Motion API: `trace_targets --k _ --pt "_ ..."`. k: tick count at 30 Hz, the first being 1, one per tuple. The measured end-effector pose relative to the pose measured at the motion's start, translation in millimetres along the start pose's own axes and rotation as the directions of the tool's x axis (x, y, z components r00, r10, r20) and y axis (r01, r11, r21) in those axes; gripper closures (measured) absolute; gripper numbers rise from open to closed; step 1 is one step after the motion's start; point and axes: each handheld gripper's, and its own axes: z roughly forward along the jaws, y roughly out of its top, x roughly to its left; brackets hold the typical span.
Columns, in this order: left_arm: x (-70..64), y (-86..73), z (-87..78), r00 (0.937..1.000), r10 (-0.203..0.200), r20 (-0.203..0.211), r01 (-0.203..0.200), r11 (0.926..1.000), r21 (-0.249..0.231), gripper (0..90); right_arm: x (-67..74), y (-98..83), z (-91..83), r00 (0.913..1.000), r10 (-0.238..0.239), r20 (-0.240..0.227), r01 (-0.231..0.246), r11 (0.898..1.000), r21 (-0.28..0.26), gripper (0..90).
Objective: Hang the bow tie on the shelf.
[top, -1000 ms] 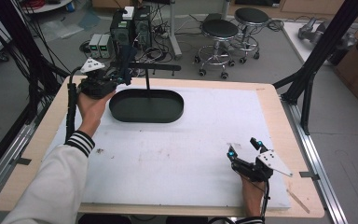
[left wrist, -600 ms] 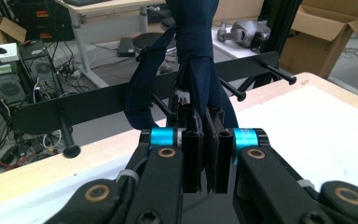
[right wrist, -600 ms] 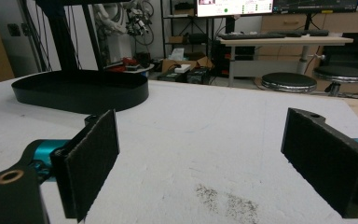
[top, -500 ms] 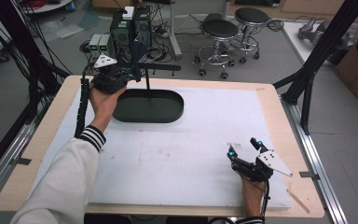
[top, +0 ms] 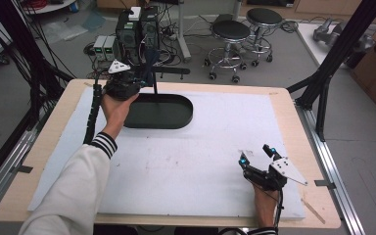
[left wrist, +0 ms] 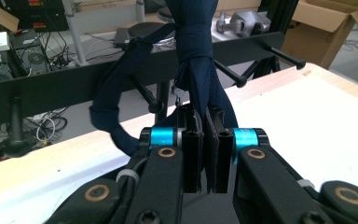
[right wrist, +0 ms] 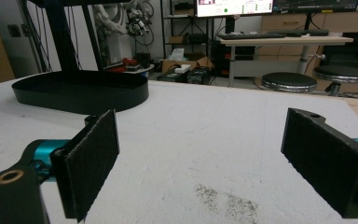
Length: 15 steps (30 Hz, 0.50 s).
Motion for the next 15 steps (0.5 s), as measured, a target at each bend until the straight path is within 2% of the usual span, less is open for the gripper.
trace_targets --k 4,8,15 --pt "-1.7 -3.5 3.7 1.0000 0.005 -0.003 -0.004 0.9998 0.017 86.0 -0.5 0.0 0.3 1.0000 -0.002 -0.002 0.002 1.000 -0.004 10.3" --pt "-6.2 -5.5 7.2 0.9992 0.040 -0.004 -0.040 0.9984 0.040 86.0 -0.7 0.0 0.2 1.0000 -0.001 -0.002 0.001 1.000 -0.004 10.3" --pt "-6.0 -12.6 14.7 0.9992 0.036 -0.015 -0.035 0.9968 0.072 85.9 -0.6 0.0 0.1 1.0000 0.002 -0.002 -0.002 1.000 -0.004 10.3"
